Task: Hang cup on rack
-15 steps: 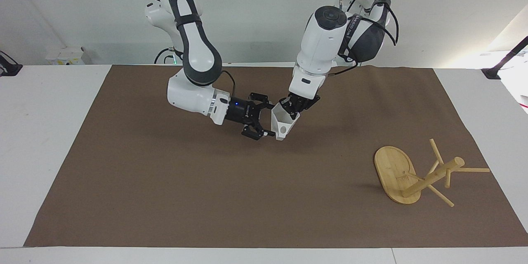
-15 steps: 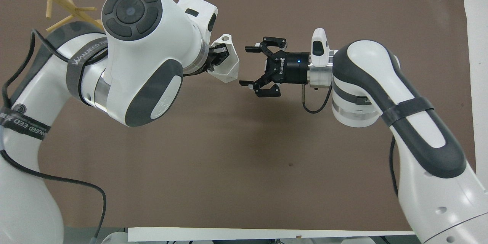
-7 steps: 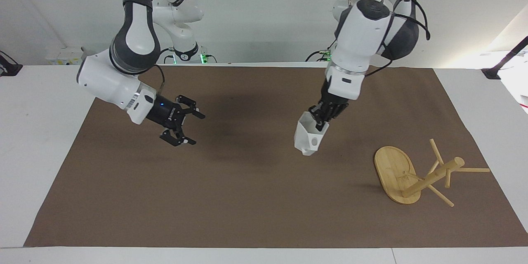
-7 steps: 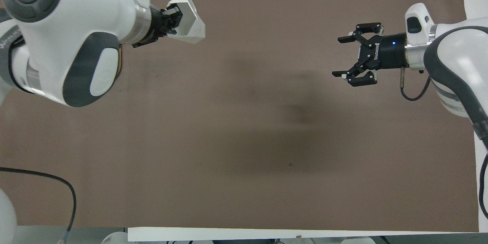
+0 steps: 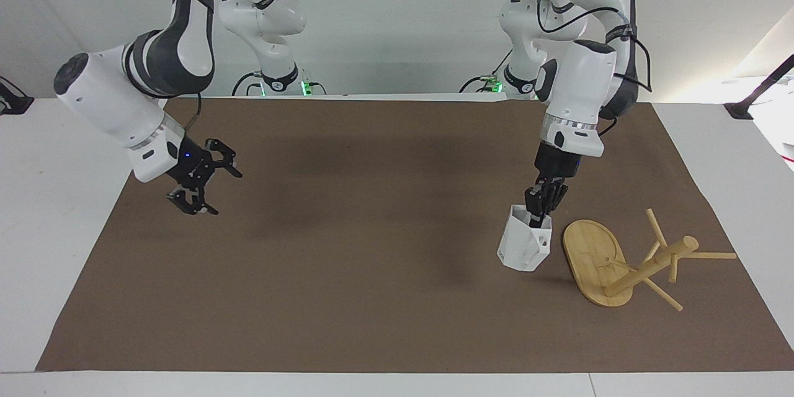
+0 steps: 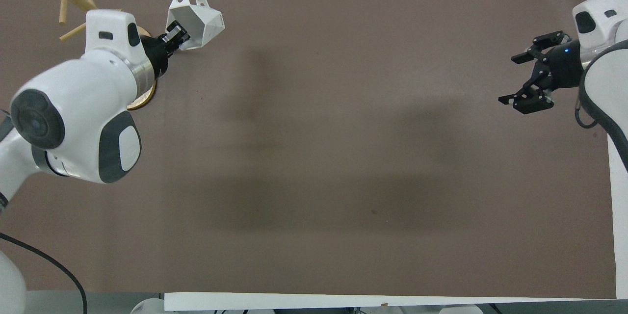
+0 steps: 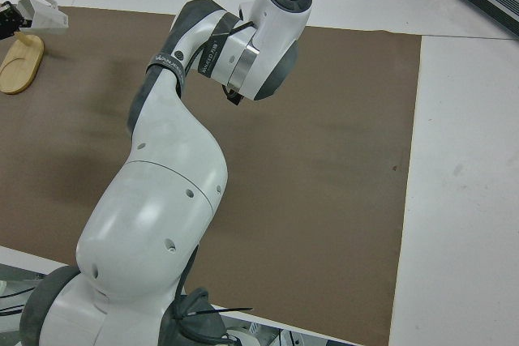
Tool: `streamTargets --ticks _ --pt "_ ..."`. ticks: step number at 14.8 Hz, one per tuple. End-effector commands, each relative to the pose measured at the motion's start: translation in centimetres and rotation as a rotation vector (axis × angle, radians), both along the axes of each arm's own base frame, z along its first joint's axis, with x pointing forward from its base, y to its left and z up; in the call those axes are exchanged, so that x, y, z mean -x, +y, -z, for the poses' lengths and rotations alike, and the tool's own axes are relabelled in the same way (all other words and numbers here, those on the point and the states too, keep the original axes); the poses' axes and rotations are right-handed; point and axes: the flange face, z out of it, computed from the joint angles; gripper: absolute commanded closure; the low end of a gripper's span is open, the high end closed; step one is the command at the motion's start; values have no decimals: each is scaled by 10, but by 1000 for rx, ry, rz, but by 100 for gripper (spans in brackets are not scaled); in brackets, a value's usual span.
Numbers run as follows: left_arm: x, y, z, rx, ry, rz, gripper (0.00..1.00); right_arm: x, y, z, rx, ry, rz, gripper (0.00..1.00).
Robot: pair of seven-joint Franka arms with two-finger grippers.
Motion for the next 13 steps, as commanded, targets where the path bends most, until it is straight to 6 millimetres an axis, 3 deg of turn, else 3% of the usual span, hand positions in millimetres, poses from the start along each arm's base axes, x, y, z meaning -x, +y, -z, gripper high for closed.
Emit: streamTargets --ticks 1,4,6,8,10,13 --pt "13 26 24 29 -90 -45 100 4 -3 -60 107 44 176 1" --pt "13 55 52 84 -213 -120 100 21 -3 -109 185 207 509 1" --pt "7 69 53 89 -212 -154 100 39 6 -133 235 259 709 1" --pt "4 80 53 90 -213 -176 100 62 7 -161 306 230 785 1" --pt "2 91 55 85 -206 -195 100 81 -1 -166 307 250 845 1" --pt "0 96 65 79 -191 -204 100 95 -2 -155 306 279 894 1"
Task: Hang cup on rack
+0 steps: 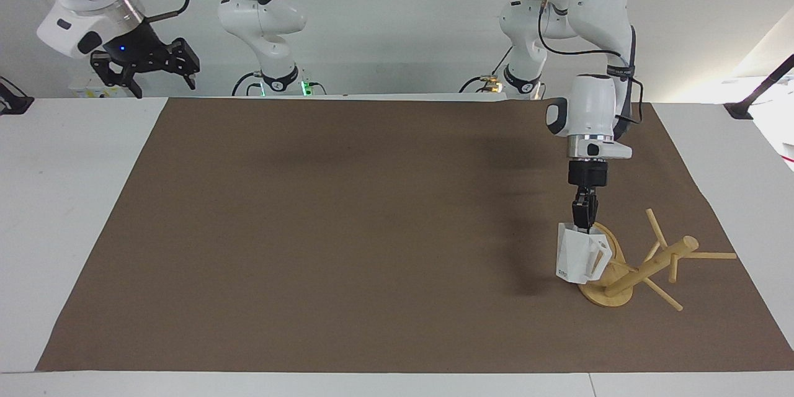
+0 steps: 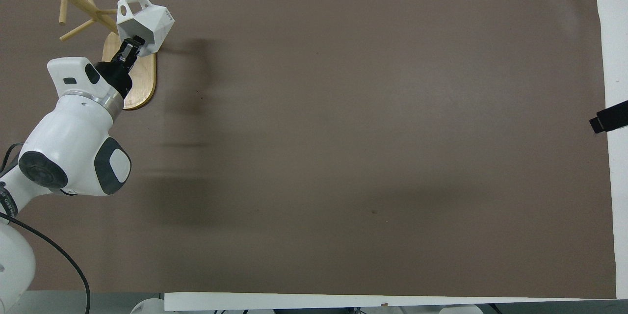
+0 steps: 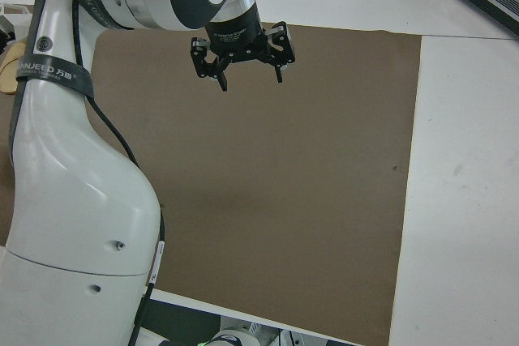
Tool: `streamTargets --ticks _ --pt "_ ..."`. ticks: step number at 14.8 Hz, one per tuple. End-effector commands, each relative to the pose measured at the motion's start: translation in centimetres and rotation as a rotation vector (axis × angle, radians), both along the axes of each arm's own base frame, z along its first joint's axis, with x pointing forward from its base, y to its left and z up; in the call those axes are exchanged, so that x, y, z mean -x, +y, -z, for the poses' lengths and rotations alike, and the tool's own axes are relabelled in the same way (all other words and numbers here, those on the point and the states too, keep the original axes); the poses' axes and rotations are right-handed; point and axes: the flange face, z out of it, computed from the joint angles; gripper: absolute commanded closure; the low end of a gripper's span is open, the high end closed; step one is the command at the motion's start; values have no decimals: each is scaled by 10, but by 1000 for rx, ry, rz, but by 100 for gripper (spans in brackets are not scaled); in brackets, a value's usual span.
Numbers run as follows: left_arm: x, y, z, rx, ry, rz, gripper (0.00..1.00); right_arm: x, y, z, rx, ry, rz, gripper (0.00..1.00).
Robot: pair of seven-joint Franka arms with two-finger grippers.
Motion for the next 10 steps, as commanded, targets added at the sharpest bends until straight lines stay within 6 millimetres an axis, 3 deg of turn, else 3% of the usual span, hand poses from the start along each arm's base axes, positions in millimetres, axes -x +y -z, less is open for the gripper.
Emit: streamTargets --ticks 1,3,10 --pt "-2 6 8 9 4 -14 100 15 -4 17 12 34 54 1" --pt "-4 8 8 7 4 -17 100 6 -2 27 9 47 73 1" --pt "-11 41 22 1 35 -74 100 1 -7 23 14 12 112 1"
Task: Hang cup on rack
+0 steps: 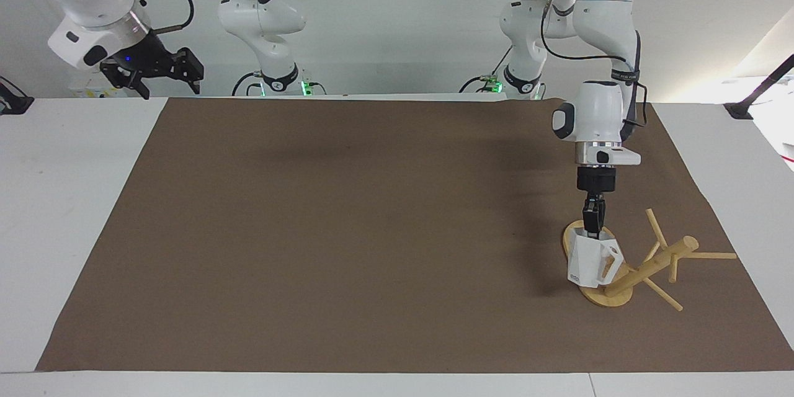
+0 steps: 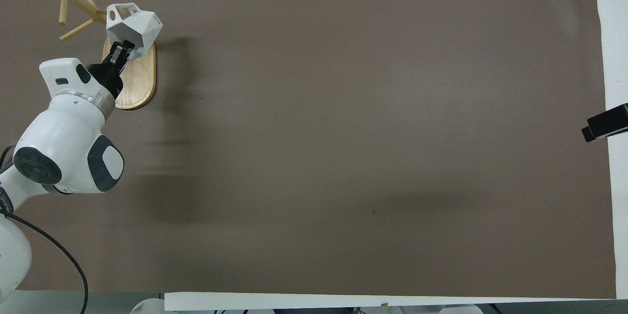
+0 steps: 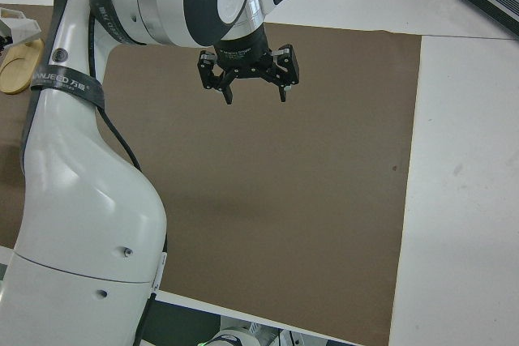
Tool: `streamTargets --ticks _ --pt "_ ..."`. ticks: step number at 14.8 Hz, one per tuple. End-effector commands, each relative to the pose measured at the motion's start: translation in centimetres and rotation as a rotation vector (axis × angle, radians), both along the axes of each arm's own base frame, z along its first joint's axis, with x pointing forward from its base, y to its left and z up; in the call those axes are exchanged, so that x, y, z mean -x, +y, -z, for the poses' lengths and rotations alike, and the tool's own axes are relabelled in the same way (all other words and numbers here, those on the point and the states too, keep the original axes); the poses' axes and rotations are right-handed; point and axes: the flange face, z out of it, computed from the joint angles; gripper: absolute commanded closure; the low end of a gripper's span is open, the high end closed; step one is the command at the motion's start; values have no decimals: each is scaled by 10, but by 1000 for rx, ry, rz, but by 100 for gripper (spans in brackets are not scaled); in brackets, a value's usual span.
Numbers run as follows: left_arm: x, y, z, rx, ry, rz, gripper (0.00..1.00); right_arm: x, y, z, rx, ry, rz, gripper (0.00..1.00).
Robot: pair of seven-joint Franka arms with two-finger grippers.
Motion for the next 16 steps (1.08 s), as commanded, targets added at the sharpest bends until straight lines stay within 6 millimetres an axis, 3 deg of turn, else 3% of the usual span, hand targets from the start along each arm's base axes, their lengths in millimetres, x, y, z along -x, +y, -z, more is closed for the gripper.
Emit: streamTargets --ticks 1,3,5,7,8,12,16 --pt "-5 10 0 2 1 -16 90 0 -3 0 8 -15 41 1" --pt "-6 13 1 -5 3 -18 72 0 -4 -1 11 -20 48 1" --pt "0 13 -4 -4 3 -17 67 -1 -4 -1 11 -20 47 1" --pt "22 13 -19 -12 49 -10 61 0 -3 -2 9 -22 45 1" --pt "31 10 -28 -21 95 1 52 0 -3 -2 11 -20 45 1" --pt "54 15 -87 -148 445 119 1 0 -3 -2 10 -20 41 1" --pt "46 15 -153 -272 680 274 1 0 -3 -2 10 -21 41 1"
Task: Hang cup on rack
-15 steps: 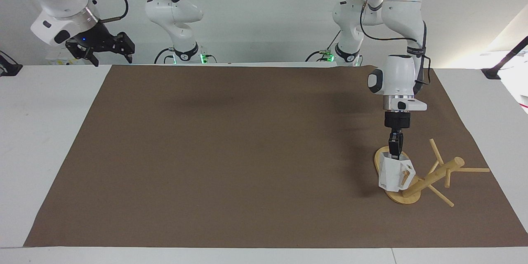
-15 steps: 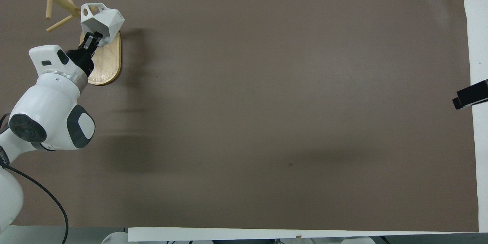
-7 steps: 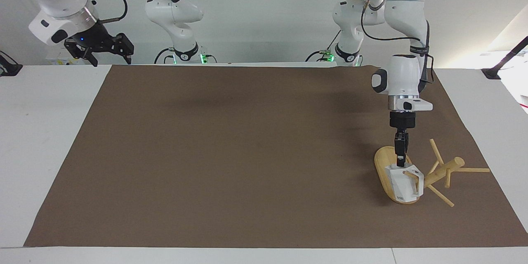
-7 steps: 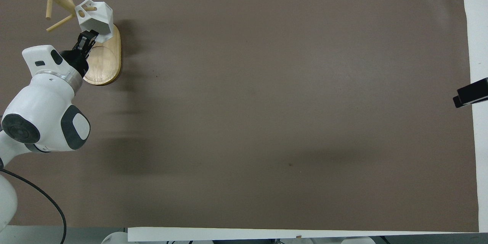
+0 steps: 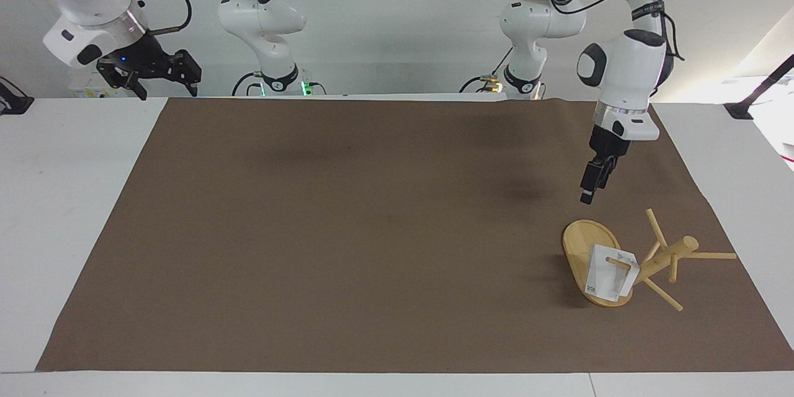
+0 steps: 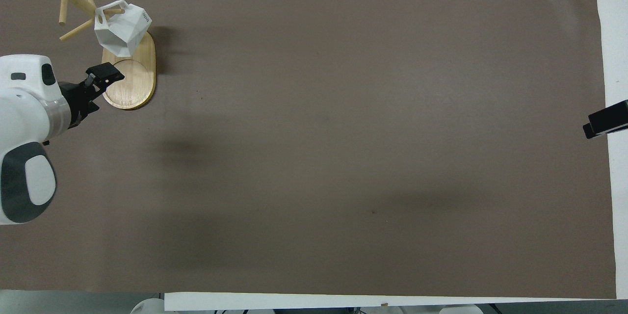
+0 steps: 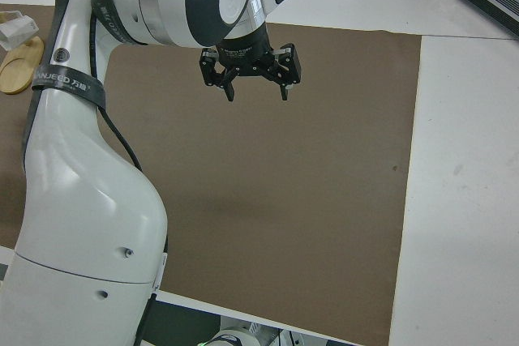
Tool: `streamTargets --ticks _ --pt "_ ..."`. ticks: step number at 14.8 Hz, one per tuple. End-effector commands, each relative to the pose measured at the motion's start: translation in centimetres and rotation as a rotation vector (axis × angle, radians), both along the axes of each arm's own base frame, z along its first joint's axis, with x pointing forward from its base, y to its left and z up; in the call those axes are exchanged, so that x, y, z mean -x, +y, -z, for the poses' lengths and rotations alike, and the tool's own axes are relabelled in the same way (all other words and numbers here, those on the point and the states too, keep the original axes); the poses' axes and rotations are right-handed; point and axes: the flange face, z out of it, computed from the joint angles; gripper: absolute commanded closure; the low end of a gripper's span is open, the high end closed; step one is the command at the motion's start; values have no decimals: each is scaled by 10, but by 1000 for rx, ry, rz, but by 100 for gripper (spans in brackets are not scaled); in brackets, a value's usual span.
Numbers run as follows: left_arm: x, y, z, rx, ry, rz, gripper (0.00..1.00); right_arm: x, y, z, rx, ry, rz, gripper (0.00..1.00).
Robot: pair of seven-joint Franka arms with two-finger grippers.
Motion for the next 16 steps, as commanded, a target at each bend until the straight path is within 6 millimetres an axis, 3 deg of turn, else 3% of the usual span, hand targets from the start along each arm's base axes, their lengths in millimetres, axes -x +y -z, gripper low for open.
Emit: streamTargets --ticks 1,5,9,11,16 --pt "-7 4 -40 -118 160 147 1 0 -2 0 5 -11 14 1" --pt "0 8 -83 -165 319 386 1 1 -2 -1 5 -14 16 1" --pt "-16 42 -107 -59 382 460 0 0 -3 0 4 -13 19 1" --pt "-24 60 -116 -51 398 489 1 0 -3 0 6 -12 20 1" --pt "-28 61 -123 -119 385 553 0 0 -3 0 6 -12 20 1"
